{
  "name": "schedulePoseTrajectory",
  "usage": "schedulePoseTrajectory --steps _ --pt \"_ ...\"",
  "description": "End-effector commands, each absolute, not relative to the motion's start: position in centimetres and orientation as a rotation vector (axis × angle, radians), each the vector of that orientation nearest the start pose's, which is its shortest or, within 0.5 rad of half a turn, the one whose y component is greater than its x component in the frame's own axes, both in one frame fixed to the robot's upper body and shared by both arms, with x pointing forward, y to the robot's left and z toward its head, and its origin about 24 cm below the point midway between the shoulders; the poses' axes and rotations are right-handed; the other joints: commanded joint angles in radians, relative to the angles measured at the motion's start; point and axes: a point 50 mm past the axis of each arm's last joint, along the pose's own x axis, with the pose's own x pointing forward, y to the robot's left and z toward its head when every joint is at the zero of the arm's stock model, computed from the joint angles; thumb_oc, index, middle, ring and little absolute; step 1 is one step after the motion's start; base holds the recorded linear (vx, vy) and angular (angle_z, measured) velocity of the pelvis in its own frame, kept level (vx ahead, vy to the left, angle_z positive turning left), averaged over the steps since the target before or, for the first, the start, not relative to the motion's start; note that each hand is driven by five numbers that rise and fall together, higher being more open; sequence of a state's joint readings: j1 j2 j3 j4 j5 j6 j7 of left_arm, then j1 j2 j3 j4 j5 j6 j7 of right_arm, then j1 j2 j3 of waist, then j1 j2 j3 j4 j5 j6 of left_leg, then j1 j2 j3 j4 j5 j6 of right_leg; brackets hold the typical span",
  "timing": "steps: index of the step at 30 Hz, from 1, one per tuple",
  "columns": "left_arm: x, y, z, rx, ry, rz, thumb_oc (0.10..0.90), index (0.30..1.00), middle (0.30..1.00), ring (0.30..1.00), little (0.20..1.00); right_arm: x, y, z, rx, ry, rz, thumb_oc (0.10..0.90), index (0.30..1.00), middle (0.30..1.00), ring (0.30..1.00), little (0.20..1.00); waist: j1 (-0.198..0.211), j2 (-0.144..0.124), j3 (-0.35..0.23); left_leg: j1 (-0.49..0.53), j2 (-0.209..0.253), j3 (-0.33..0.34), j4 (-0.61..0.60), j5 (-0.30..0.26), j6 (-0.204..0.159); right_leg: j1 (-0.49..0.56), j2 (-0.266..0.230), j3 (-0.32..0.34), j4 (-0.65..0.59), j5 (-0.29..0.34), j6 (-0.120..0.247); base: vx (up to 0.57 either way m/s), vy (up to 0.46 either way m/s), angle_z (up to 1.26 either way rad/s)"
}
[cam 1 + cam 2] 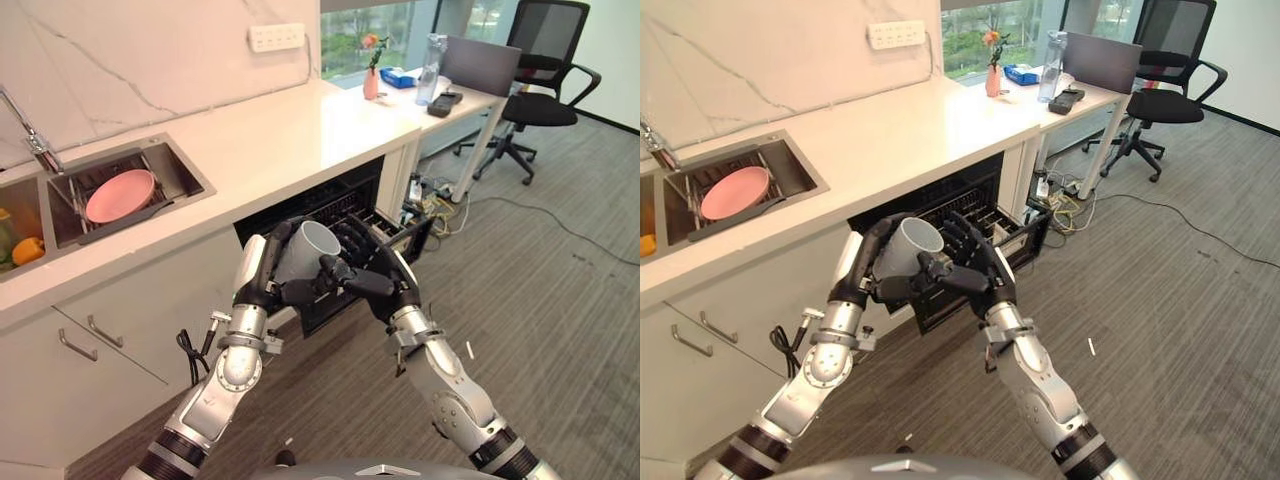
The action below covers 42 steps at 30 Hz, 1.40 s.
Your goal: Place the dishes in the dishwasher.
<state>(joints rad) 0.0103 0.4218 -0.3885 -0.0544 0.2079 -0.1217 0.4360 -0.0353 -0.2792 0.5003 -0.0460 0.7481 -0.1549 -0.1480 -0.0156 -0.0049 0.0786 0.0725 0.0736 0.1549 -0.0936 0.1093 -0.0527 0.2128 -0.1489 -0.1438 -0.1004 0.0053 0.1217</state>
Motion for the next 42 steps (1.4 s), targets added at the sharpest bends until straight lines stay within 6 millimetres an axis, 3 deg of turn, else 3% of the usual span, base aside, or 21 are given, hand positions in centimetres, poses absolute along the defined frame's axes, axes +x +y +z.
schedulePoseTrajectory --steps 1,12,19,33,34,35,36,42 --pt "26.6 12.9 11.4 0.530 -0.567 -0.012 0.400 0.300 0.300 0.300 0.300 25.9 -7.9 10.3 0.515 -0.193 0.422 0.800 0.900 0.900 0.900 0.900 0.015 -0.010 -0.011 0.081 0.054 -0.059 0.006 -0.105 -0.061 -0.038 -0.009 -0.013 0.013 -0.024 0.010 0.00 0.000 0.00" --pt "25.9 11.8 12.2 0.469 -0.594 -0.085 0.400 0.300 0.300 0.300 0.300 26.5 -8.0 9.9 0.529 -0.156 0.389 0.800 0.900 0.900 0.900 0.900 0.021 -0.007 -0.010 0.080 0.051 -0.064 0.006 -0.107 -0.060 -0.033 -0.013 -0.022 0.013 -0.026 0.010 0.00 0.000 0.00" --pt "25.0 9.1 11.8 0.400 -0.566 -0.311 0.400 0.300 0.300 0.300 0.300 27.6 -7.0 10.5 0.559 -0.148 0.420 0.800 0.900 0.900 0.900 0.900 0.028 -0.010 -0.009 0.079 0.048 -0.067 0.006 -0.108 -0.058 -0.031 -0.016 -0.027 0.013 -0.024 0.011 -0.01 -0.001 0.01" --pt "24.1 7.0 12.2 0.343 -0.562 -0.493 0.400 0.300 0.300 0.300 0.300 28.9 -5.5 10.0 0.573 -0.074 0.433 0.800 0.900 0.900 0.900 0.900 0.040 -0.019 -0.010 0.082 0.048 -0.065 0.006 -0.112 -0.055 -0.029 -0.017 -0.028 0.013 -0.021 0.010 0.00 0.001 0.01" --pt "24.0 6.9 12.2 0.340 -0.559 -0.508 0.400 0.300 0.300 0.300 0.300 29.1 -5.5 10.1 0.572 -0.074 0.432 0.645 0.667 0.667 0.667 0.667 0.041 -0.020 -0.010 0.082 0.048 -0.065 0.006 -0.113 -0.055 -0.030 -0.017 -0.027 0.013 -0.021 0.010 0.00 0.000 0.00" --pt "23.9 6.8 12.1 0.335 -0.555 -0.516 0.400 0.300 0.300 0.300 0.300 29.2 -5.5 10.1 0.575 -0.071 0.427 0.585 0.578 0.578 0.578 0.578 0.042 -0.021 -0.009 0.083 0.049 -0.065 0.006 -0.113 -0.054 -0.029 -0.017 -0.027 0.013 -0.021 0.010 0.00 0.000 0.00" --pt "23.9 6.8 12.1 0.331 -0.550 -0.520 0.400 0.300 0.300 0.300 0.300 29.3 -5.5 10.1 0.575 -0.067 0.420 0.408 0.312 0.312 0.312 0.312 0.043 -0.021 -0.009 0.083 0.048 -0.065 0.006 -0.113 -0.055 -0.029 -0.017 -0.027 0.013 -0.021 0.010 0.00 0.000 0.00" --pt "23.7 6.7 11.7 0.324 -0.520 -0.547 0.400 0.300 0.300 0.300 0.300 29.7 -5.8 10.1 0.586 -0.069 0.375 0.400 0.300 0.300 0.300 0.300 0.044 -0.020 -0.010 0.085 0.049 -0.063 0.006 -0.114 -0.053 -0.027 -0.017 -0.025 0.013 -0.021 0.010 0.00 0.000 0.00"
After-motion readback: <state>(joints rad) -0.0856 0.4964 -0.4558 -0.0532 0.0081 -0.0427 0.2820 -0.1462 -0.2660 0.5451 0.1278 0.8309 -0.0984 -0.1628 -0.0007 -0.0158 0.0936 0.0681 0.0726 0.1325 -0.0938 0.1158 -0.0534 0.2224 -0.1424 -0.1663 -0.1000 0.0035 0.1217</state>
